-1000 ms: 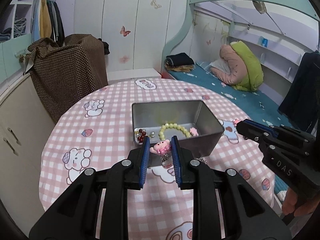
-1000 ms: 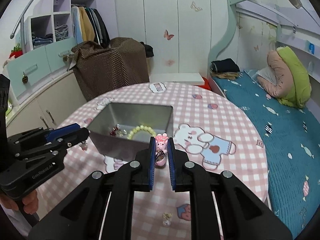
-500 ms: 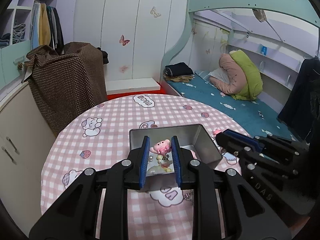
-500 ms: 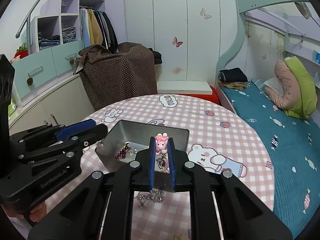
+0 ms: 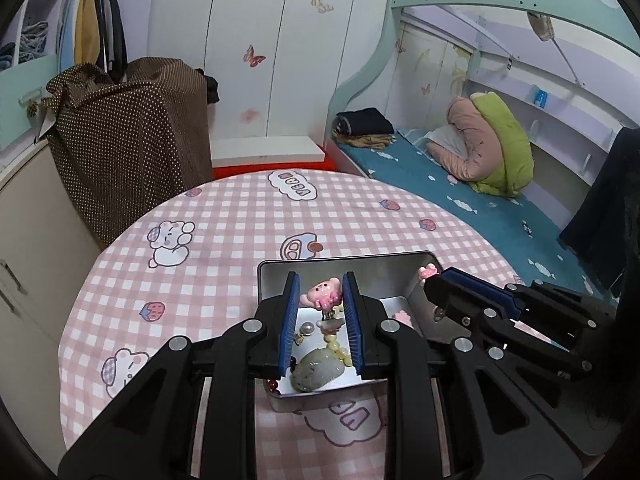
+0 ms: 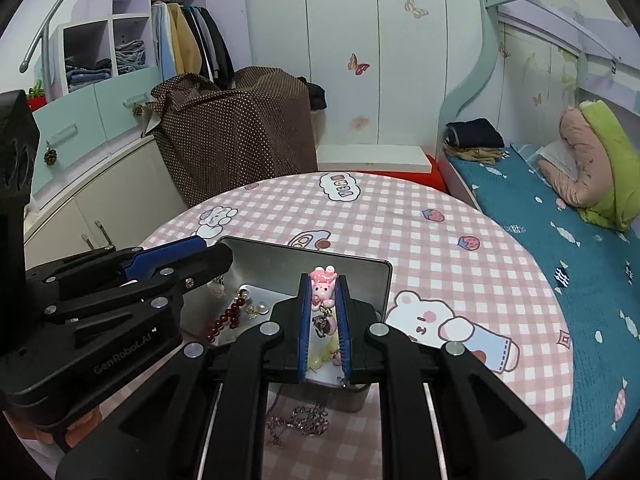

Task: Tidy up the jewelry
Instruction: 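Lower both pink charms into the tin and open both tools, then withdraw both tools and move the left tool to the silver chain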

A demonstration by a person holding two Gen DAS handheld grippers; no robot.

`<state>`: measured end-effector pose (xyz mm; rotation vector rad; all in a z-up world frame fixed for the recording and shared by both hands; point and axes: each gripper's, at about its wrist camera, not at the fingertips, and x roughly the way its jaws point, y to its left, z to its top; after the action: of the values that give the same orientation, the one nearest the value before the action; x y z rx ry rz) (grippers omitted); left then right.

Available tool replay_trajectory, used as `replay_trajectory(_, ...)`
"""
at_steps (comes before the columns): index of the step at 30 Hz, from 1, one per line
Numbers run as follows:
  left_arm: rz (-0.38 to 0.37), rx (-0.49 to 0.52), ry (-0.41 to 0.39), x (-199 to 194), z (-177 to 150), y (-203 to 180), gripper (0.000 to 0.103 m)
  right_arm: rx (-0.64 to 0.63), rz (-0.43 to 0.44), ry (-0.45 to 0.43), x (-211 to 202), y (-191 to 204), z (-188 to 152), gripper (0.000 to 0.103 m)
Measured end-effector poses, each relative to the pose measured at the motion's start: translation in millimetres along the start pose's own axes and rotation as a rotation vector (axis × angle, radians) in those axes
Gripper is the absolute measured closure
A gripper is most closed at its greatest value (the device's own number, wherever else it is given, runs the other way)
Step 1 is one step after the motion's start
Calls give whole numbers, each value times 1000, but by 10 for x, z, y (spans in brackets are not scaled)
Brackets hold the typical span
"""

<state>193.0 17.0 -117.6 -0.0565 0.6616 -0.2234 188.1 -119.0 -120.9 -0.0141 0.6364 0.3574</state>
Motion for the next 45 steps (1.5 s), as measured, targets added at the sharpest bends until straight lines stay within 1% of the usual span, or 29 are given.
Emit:
replay_trajectory(3, 4, -6, 10, 43, 0, 16, 79, 14, 1, -8, 7, -16, 9, 89)
replay_trajectory(4, 16, -10, 13, 49, 2, 22, 72, 25, -2, -7, 2, -36, 13, 83)
replay_trajectory(5, 28, -11, 10, 46, 2, 30, 61, 38, -15, -13, -15, -62, 18, 70)
replay_trajectory(6, 43, -11, -1, 29, 1, 42, 55, 45, -26, -18, -33, -90, 15, 59)
replay_trajectory(7, 54, -9, -9, 23, 3, 49, 53, 54, -57, -26, -57, -125, 18, 43)
replay_trajectory(8, 60, -7, -12, 13, 5, 59, 52, 60, -80, -33, -79, -157, 18, 39)
replay_trajectory(10, 65, -12, -12, -2, 9, 86, 46, 74, -94, -37, -108, -225, 22, 39)
replay_trajectory(13, 69, -15, -10, -13, -10, 107, 45, 89, -104, -35, -135, -286, 11, 39)
replay_trajectory(15, 71, -16, -6, -20, -21, 112, 39, 90, -111, -33, -156, -313, -5, 38)
replay_trajectory(19, 75, -17, -10, -58, -30, 110, 38, 85, -116, -33, -178, -299, -1, 38)
replay_trajectory(21, 81, -14, -12, -77, -38, 107, 36, 77, -122, -37, -190, -278, 7, 38)
replay_trajectory(24, 87, -16, -10, -111, -56, 110, 30, 79, -120, -39, -235, -272, -8, 37)
replay_trajectory(27, 102, -12, -12, -143, -70, 113, 24, 77, -132, -45, -281, -282, -16, 32)
replay_trajectory(29, 109, -12, -13, -176, -90, 116, 18, 79, -142, -52, -330, -281, -29, 24)
replay_trajectory(32, 110, -21, -11, -219, -114, 131, 14, 82, -160, -64, -414, -303, -54, 20)
replay_trajectory(35, 113, -30, -14, -275, -144, 149, 13, 99, -183, -77, -497, -346, -77, 14)
replay_trajectory(38, 123, -26, -12, -331, -173, 143, 12, 109, -204, -82, -571, -386, -124, 12)
replay_trajectory(40, 127, -23, -11, -369, -199, 134, 11, 116, -221, -70, -605, -412, -162, 11)
replay_trajectory(41, 128, -20, -11, -391, -221, 127, 11, 119, -219, -67, -622, -423, -187, 9)
replay_trajectory(45, 123, -7, -6, -462, -317, 85, 11, 139, -220, -59, -698, -483, -286, 8)
